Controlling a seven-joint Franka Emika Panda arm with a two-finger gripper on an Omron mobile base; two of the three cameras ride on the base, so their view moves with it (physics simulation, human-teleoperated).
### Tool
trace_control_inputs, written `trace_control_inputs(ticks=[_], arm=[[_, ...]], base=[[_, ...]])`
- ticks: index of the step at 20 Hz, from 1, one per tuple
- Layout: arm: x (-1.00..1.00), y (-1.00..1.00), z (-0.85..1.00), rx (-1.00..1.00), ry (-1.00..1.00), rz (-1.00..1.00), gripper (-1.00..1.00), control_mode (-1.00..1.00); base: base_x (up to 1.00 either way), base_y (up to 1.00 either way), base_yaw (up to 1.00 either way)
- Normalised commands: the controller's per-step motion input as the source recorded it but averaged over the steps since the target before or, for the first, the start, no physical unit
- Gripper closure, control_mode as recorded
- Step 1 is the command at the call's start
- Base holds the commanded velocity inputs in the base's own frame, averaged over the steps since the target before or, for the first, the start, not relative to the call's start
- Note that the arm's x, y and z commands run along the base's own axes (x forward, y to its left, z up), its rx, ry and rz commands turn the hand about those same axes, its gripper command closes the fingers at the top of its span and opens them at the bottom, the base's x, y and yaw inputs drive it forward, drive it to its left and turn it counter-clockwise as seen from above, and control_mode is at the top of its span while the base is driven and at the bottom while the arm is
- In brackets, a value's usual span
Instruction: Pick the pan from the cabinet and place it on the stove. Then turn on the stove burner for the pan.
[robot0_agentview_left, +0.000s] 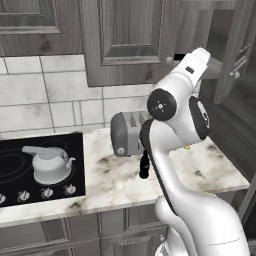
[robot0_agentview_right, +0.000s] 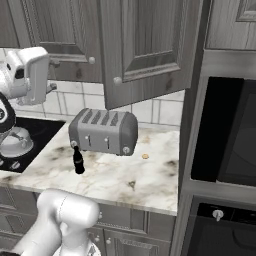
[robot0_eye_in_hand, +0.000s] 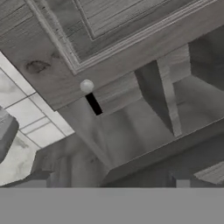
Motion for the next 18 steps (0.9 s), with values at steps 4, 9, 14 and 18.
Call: trace_control_inputs(ticks=[4, 9, 14, 18], arm=[[0.69, -0.27, -0.08, -0.1, 0.23, -0.21, -1.0, -1.0], [0.67, -0.38, -0.11, -0.05, 0.22, -0.16, -1.0, -1.0], [0.6, -0.45, -0.13, -0.01, 0.2, -0.12, -1.0, -1.0], [0.18, -0.58, -0.09, 0.0, 0.14, -0.12, -1.0, -1.0]], base=[[0.0, 0.0, 0.0], [0.0, 0.0, 0.0], [0.0, 0.0, 0.0], [0.0, 0.0, 0.0]])
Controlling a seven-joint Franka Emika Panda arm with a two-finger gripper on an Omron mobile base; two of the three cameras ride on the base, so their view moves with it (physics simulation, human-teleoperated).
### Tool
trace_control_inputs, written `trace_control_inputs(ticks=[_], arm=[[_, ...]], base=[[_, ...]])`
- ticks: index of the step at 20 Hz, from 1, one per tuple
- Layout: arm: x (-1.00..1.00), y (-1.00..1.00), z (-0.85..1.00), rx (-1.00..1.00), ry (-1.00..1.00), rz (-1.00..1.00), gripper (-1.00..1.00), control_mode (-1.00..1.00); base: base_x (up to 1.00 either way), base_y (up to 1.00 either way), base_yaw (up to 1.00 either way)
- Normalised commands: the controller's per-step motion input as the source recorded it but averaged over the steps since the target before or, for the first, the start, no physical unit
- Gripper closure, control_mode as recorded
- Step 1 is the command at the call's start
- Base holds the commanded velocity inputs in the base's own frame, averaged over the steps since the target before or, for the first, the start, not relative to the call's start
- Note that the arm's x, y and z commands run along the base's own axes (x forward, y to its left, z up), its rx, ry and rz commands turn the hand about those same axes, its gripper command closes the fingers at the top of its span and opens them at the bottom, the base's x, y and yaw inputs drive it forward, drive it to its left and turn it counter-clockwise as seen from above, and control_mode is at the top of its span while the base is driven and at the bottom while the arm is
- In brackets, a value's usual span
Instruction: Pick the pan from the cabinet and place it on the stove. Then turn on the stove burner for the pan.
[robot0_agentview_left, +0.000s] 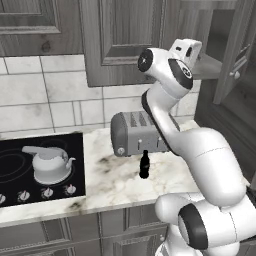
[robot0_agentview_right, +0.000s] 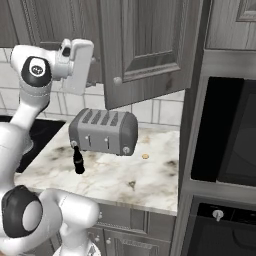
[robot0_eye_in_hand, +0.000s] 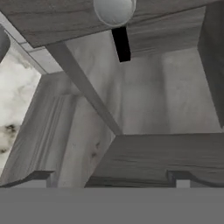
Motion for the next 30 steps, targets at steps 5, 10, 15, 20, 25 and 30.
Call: trace_control_inputs(ticks=[5, 10, 15, 20, 25, 30], arm=[[0.0, -0.75, -0.05, 0.0, 0.12, -0.15, -1.0, -1.0], [-0.12, -0.87, -0.08, 0.0, 0.09, -0.15, -1.0, -1.0], [-0.26, -0.92, -0.02, 0.0, 0.06, -0.16, -1.0, -1.0], [-0.46, -0.98, 0.0, 0.02, 0.02, -0.18, -1.0, -1.0], [-0.46, -0.98, 0.0, 0.03, 0.0, -0.19, -1.0, -1.0], [-0.43, -0.48, -0.07, 0.04, -0.02, -0.08, -1.0, -1.0]], base=[[0.0, 0.0, 0.0], [0.0, 0.0, 0.0], [0.0, 0.0, 0.0], [0.0, 0.0, 0.0], [0.0, 0.0, 0.0], [0.0, 0.0, 0.0]])
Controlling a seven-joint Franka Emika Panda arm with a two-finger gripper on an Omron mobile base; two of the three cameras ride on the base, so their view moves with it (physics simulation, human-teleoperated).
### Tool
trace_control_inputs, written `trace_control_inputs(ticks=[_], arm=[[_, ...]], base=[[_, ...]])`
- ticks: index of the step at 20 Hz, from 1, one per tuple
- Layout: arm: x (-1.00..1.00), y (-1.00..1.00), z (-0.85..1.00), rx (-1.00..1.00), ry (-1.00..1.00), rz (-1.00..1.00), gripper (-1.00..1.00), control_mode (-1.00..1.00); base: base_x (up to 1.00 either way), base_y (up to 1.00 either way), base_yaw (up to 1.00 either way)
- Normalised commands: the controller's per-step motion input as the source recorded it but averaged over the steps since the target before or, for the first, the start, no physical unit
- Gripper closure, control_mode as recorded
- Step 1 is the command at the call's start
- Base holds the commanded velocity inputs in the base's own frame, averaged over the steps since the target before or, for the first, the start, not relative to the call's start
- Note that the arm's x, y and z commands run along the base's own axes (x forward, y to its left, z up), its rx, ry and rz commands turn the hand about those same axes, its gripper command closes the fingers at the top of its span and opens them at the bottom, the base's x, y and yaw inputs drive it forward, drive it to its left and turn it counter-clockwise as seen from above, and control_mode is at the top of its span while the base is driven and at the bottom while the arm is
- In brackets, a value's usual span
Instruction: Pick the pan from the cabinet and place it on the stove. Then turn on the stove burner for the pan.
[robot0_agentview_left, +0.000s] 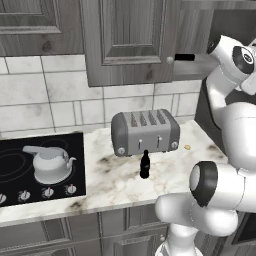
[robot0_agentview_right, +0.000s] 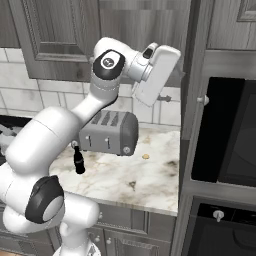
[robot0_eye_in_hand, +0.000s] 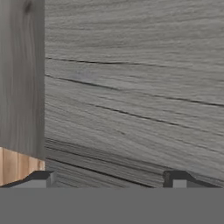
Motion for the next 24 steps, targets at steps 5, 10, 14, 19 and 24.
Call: trace_control_inputs(ticks=[5, 10, 14, 19, 24], arm=[[-0.6, 0.11, 0.0, 0.02, -0.12, 0.0, -1.0, -1.0], [-0.5, 0.8, 0.0, 0.0, -0.19, 0.03, -1.0, -1.0], [-0.38, 1.0, 0.0, 0.01, -0.25, 0.08, -1.0, -1.0], [-0.1, 0.97, 0.0, 0.05, -0.28, 0.14, -1.0, -1.0], [0.01, 0.82, -0.02, 0.12, -0.33, 0.22, -1.0, -1.0]], base=[[0.0, 0.0, 0.0], [0.0, 0.0, 0.0], [0.0, 0.0, 0.0], [0.0, 0.0, 0.0], [0.0, 0.0, 0.0]])
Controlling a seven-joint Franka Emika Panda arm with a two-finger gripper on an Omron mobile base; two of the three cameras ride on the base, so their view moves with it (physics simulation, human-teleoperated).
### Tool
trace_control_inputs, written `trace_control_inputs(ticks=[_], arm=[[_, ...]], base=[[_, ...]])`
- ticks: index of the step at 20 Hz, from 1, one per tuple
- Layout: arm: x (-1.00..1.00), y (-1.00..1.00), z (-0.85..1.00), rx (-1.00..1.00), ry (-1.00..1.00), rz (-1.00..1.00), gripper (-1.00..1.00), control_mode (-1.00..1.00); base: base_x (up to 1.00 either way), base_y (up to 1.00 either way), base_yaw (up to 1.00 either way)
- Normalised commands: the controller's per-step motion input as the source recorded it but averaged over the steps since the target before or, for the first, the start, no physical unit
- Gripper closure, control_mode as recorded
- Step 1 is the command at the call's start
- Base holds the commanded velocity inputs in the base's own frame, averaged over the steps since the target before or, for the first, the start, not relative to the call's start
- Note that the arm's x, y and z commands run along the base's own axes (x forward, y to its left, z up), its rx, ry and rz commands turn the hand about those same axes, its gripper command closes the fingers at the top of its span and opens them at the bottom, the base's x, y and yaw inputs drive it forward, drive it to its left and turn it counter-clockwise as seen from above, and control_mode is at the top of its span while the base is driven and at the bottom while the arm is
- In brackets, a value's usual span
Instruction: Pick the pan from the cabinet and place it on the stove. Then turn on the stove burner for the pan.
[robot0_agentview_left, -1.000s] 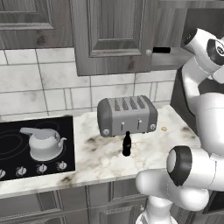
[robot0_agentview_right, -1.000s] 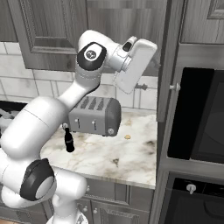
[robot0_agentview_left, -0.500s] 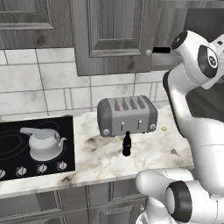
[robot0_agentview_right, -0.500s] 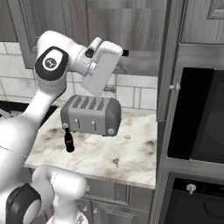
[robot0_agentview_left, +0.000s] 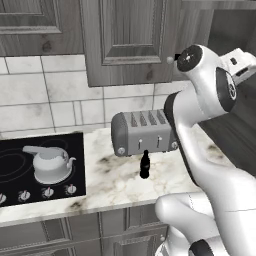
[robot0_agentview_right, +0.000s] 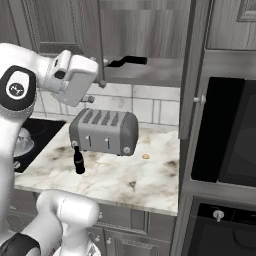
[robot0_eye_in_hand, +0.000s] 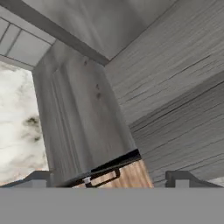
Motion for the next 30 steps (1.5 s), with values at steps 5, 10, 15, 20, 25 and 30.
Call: trace_control_inputs(ticks=[5, 10, 15, 20, 25, 30], arm=[[0.18, 0.71, 0.0, 0.17, -0.3, 0.25, -1.0, -1.0], [0.31, 0.4, 0.0, 0.19, -0.3, 0.21, -1.0, -1.0], [0.36, 0.3, 0.0, 0.18, -0.31, 0.2, -1.0, -1.0], [0.34, 0.15, 0.0, 0.17, -0.27, 0.17, -1.0, -1.0], [0.32, 0.04, 0.02, 0.15, -0.2, 0.13, -1.0, -1.0], [0.26, 0.01, 0.19, 0.08, -0.15, 0.08, -1.0, -1.0]], base=[[0.0, 0.0, 0.0], [0.0, 0.0, 0.0], [0.0, 0.0, 0.0], [0.0, 0.0, 0.0], [0.0, 0.0, 0.0], [0.0, 0.0, 0.0]])
